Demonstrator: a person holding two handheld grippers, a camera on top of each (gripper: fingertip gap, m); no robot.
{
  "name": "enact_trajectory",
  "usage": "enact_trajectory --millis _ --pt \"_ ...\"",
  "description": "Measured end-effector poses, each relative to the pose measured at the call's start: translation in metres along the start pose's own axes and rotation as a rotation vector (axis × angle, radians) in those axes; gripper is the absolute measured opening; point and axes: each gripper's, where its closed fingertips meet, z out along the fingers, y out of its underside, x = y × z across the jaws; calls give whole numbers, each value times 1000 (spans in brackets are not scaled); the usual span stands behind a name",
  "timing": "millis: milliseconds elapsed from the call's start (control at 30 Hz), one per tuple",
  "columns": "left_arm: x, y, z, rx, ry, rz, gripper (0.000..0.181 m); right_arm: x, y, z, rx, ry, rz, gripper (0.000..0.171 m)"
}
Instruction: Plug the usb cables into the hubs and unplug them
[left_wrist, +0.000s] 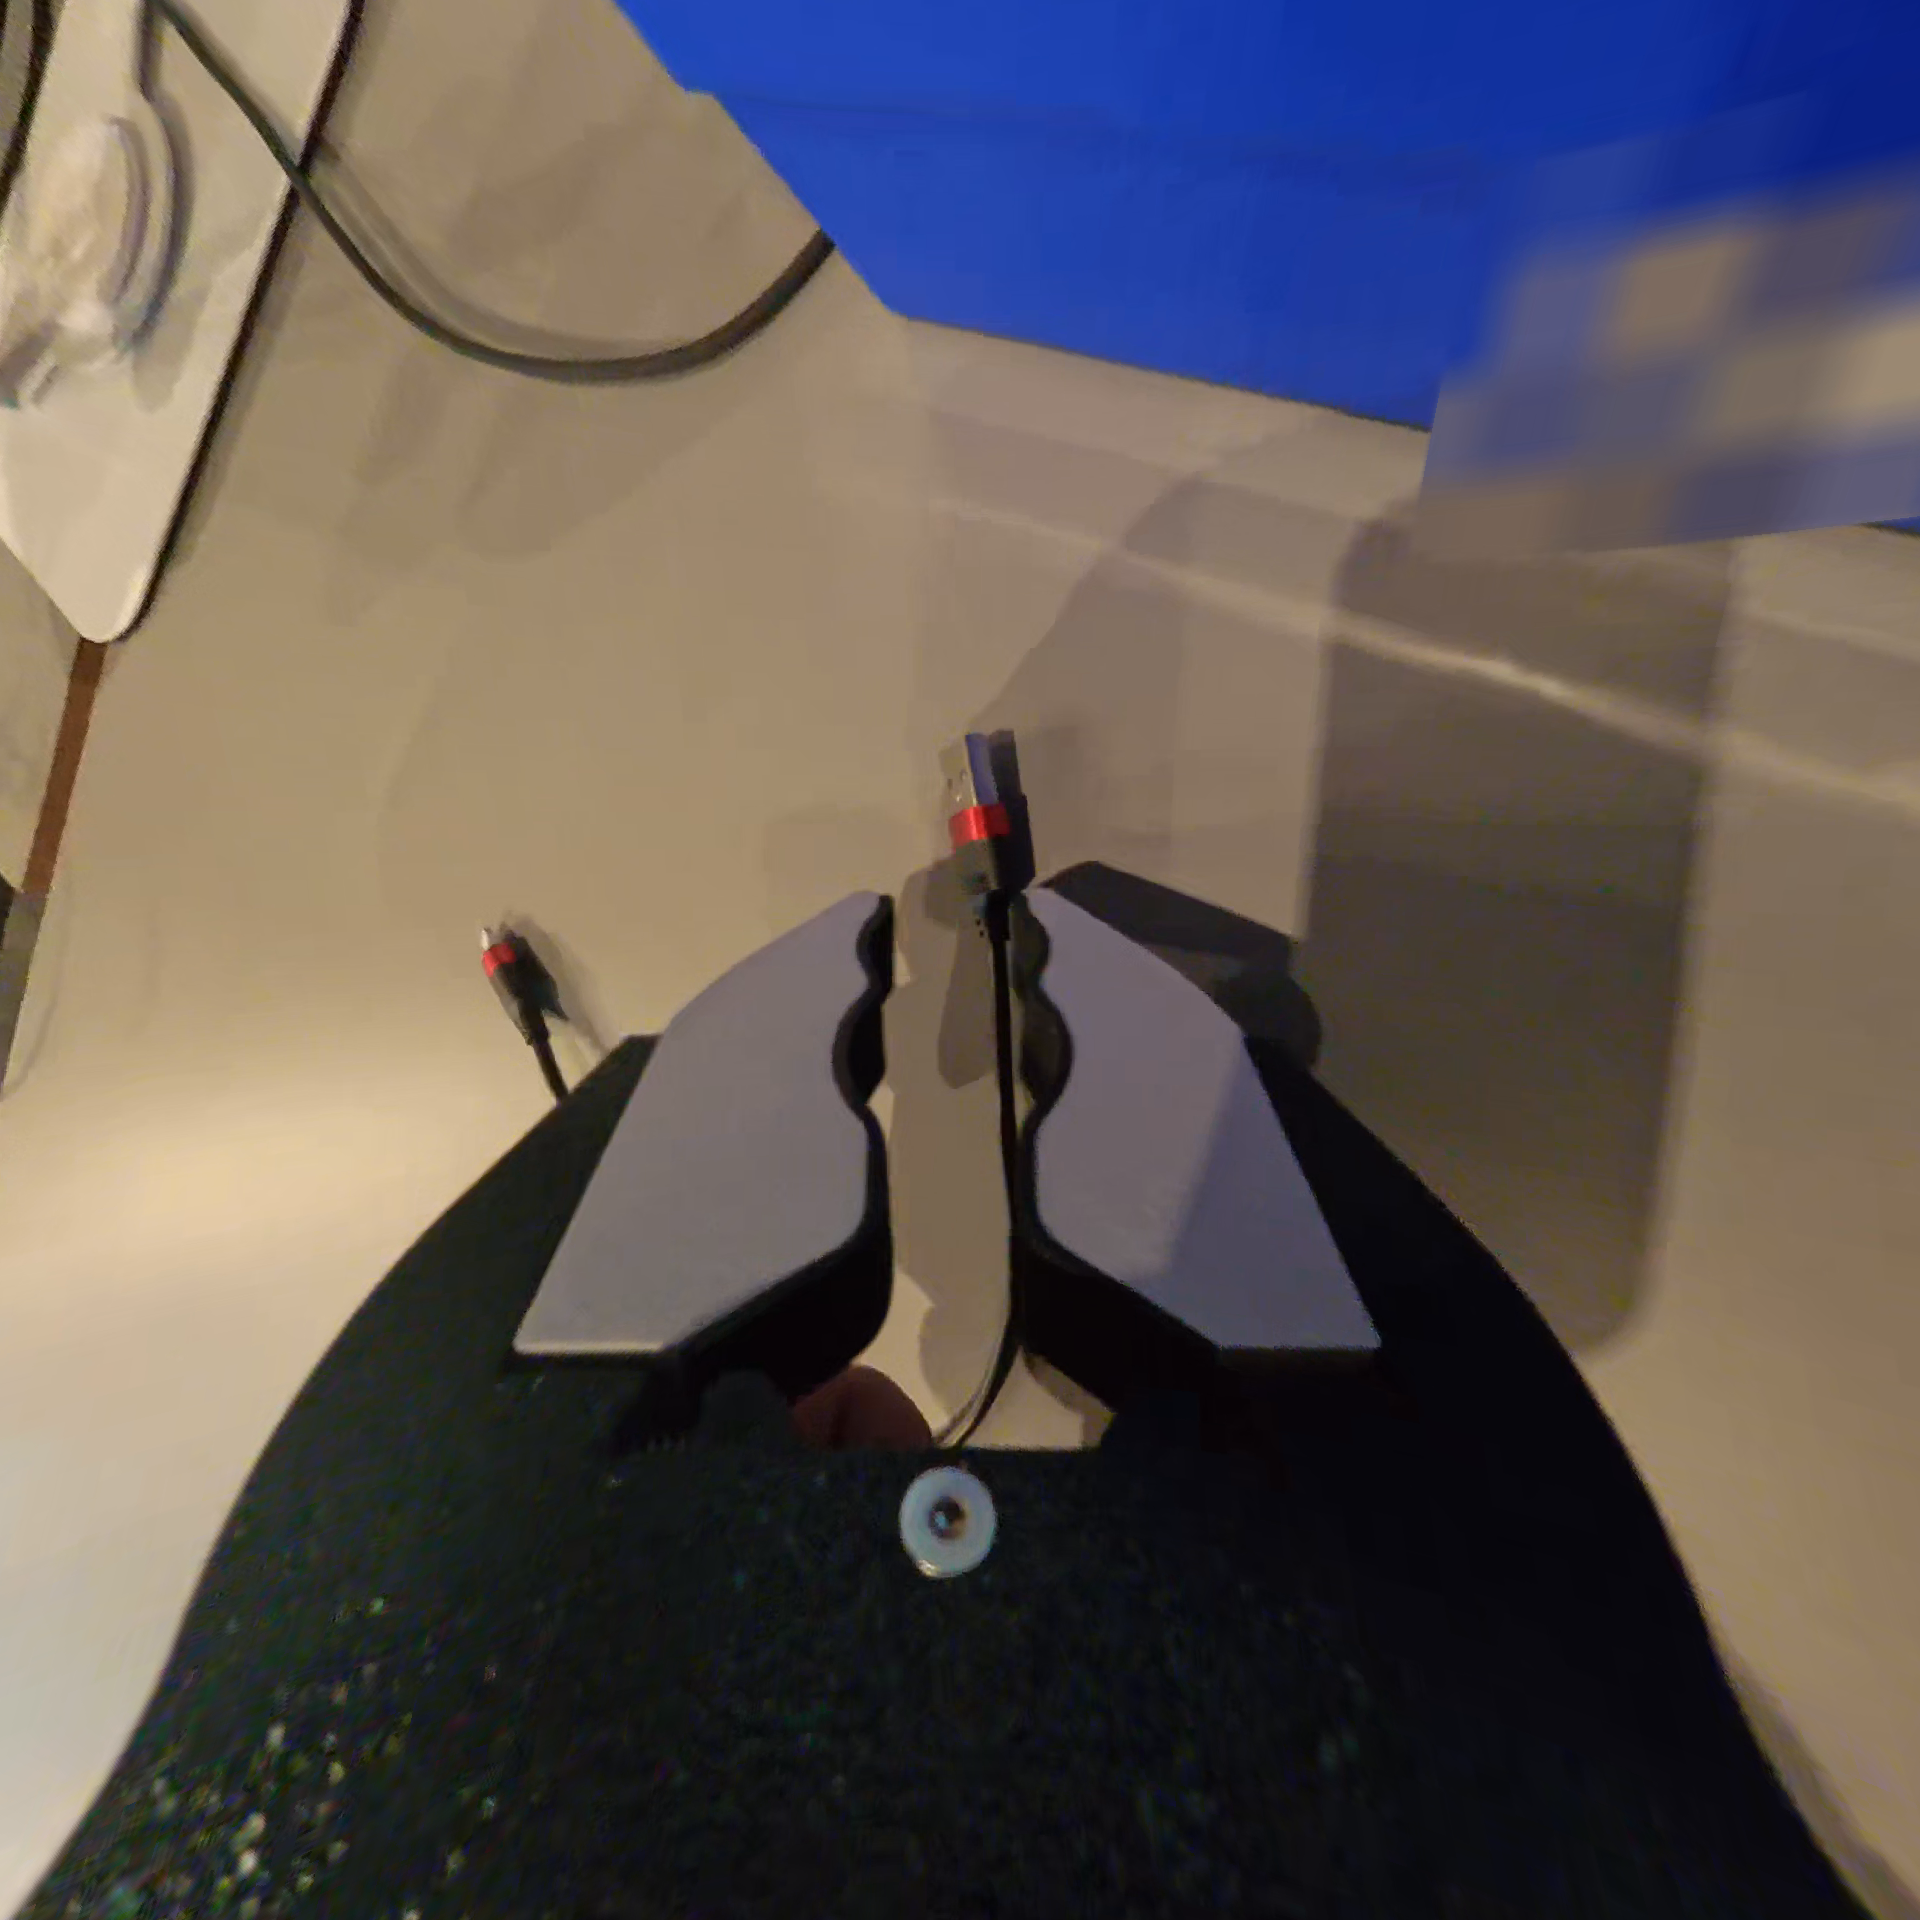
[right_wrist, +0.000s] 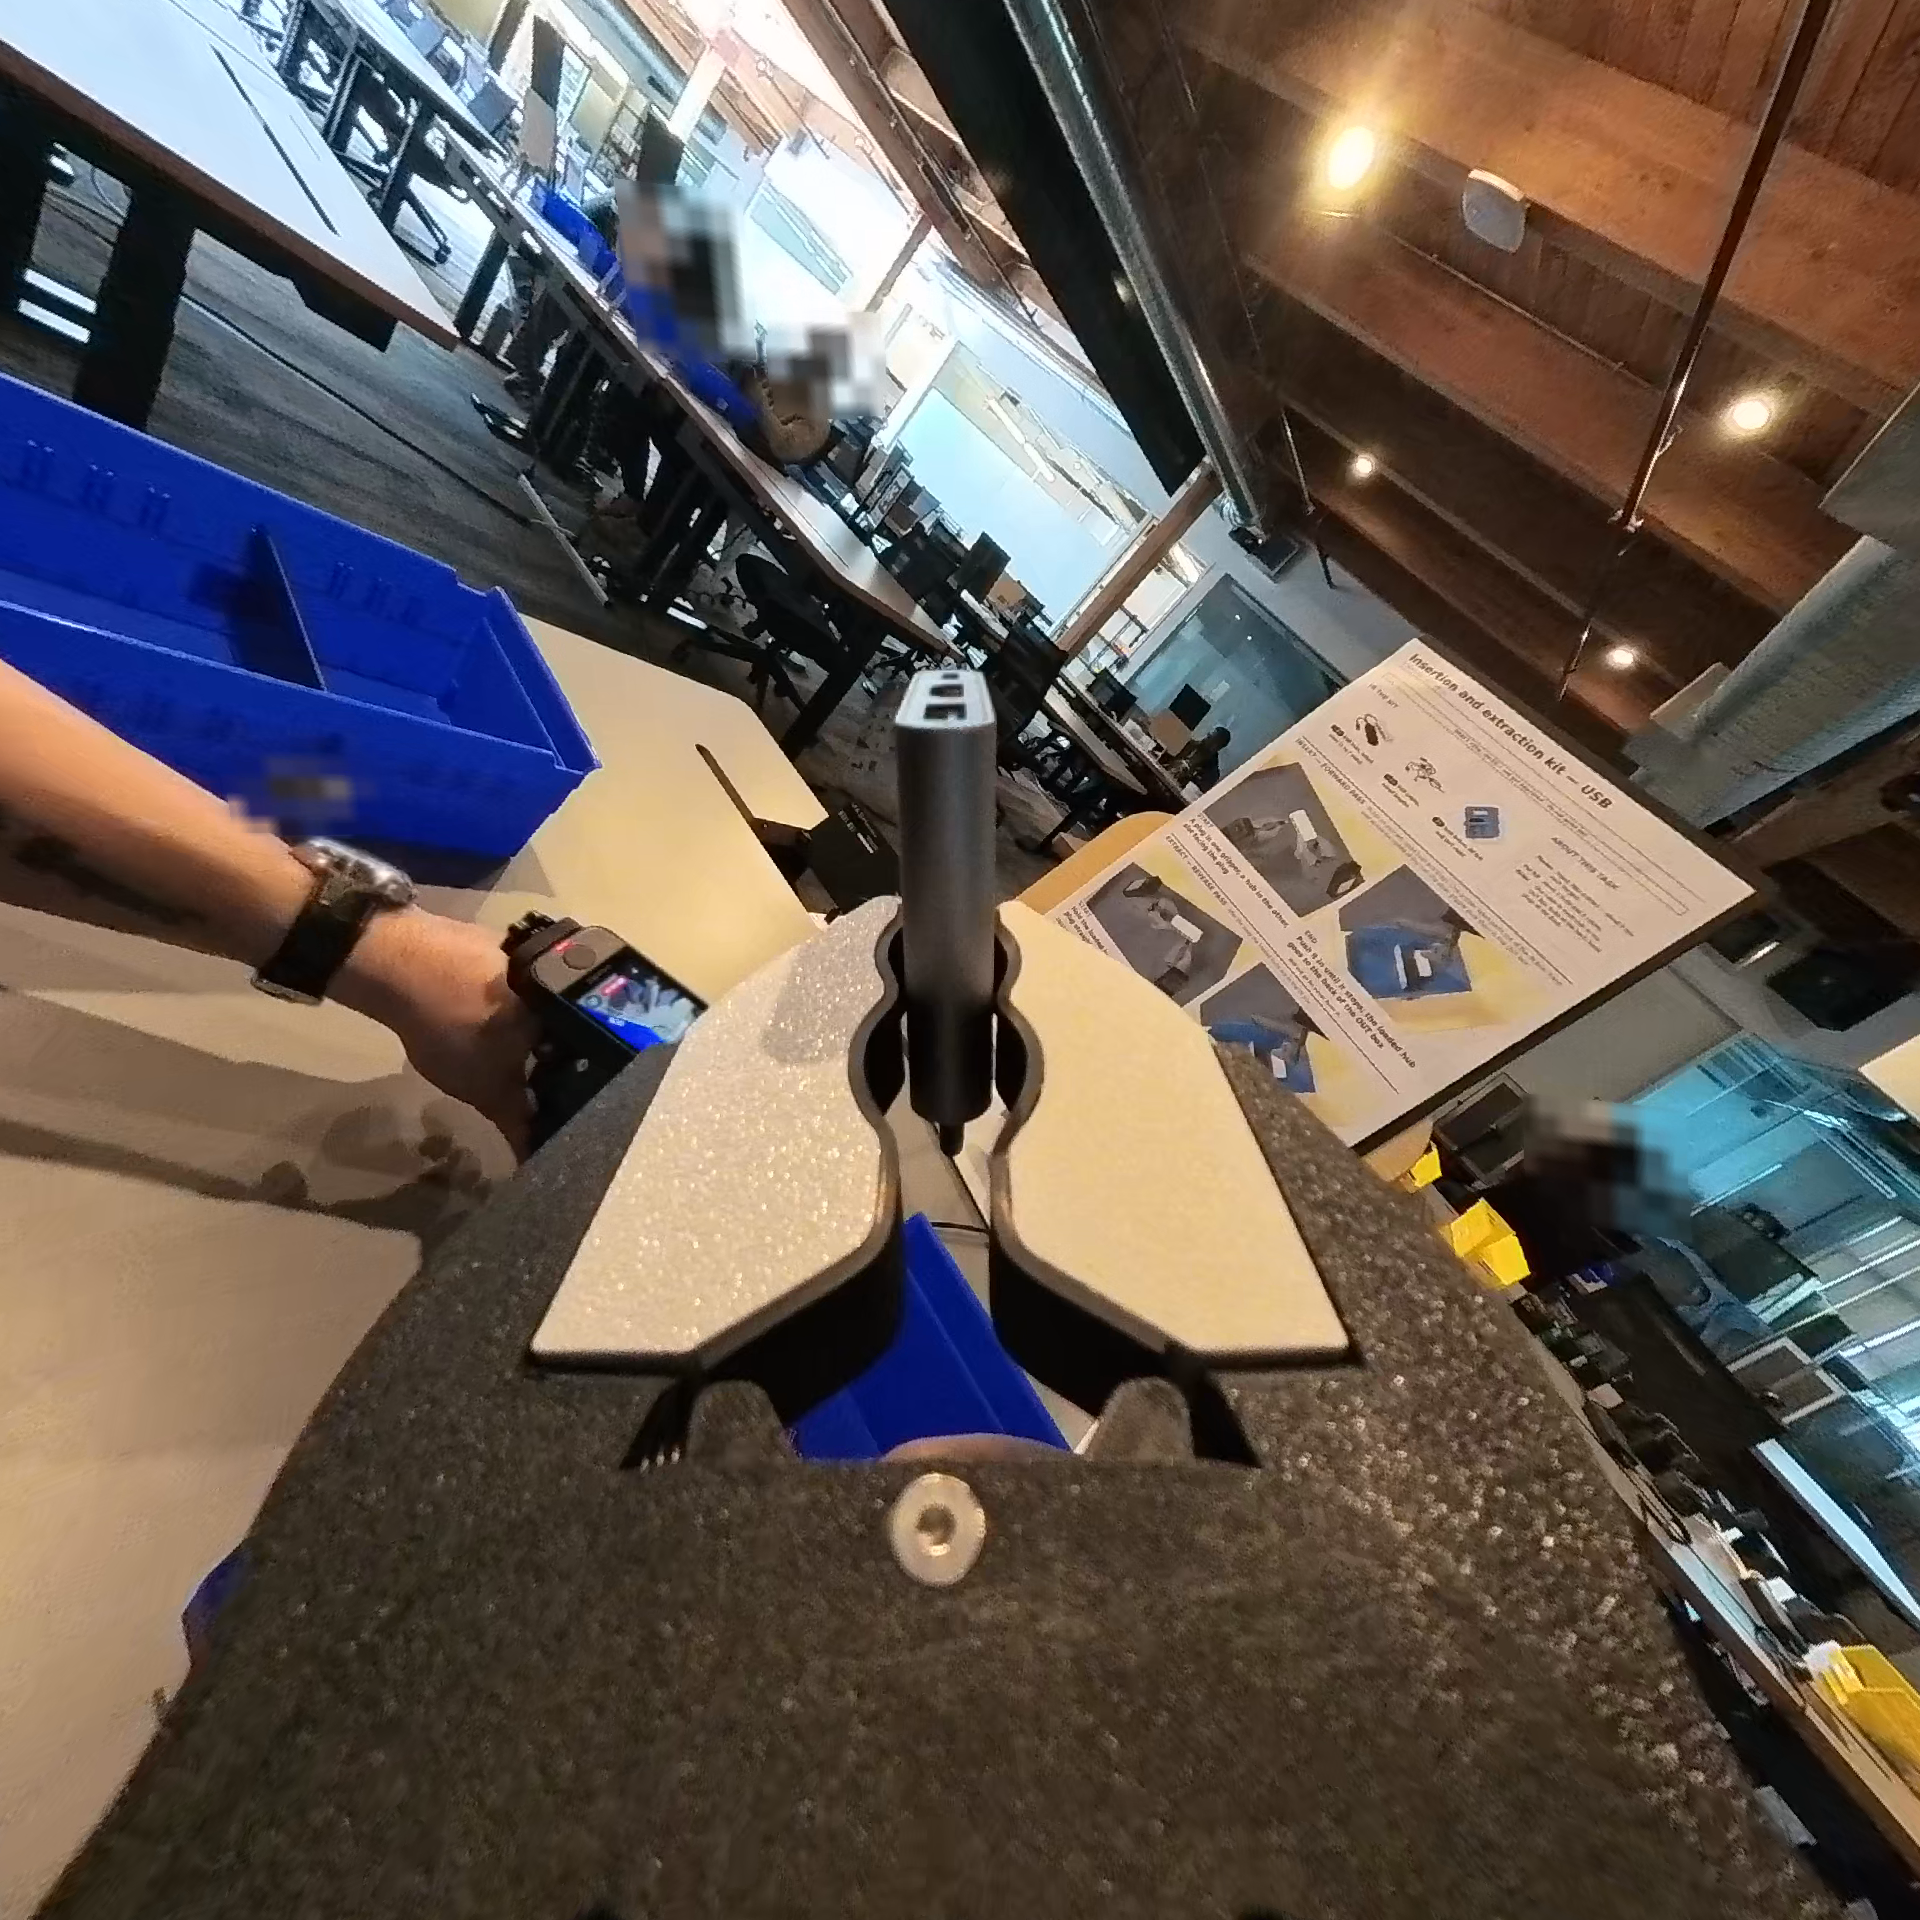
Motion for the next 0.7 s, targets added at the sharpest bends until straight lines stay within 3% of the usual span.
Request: enact_trajectory --millis 67,267,367,533,700 --pt "-1 1 3 5 8 -11 6 0 0 1 -1 -2 -1 12" --pt "-4 2 1 11 20 -29 5 -2 0 1 14 -10 1 11" --pt "-11 -9 -19 107 30 -71 5 -2 2 2 20 -17 12 12" --pt "-26 -51 -127 439 23 -86 5 -9 6 4 73 -78 46 11" --pt "-22 -76 -266 668 -122 135 5 -18 5 12 129 -118 59 11"
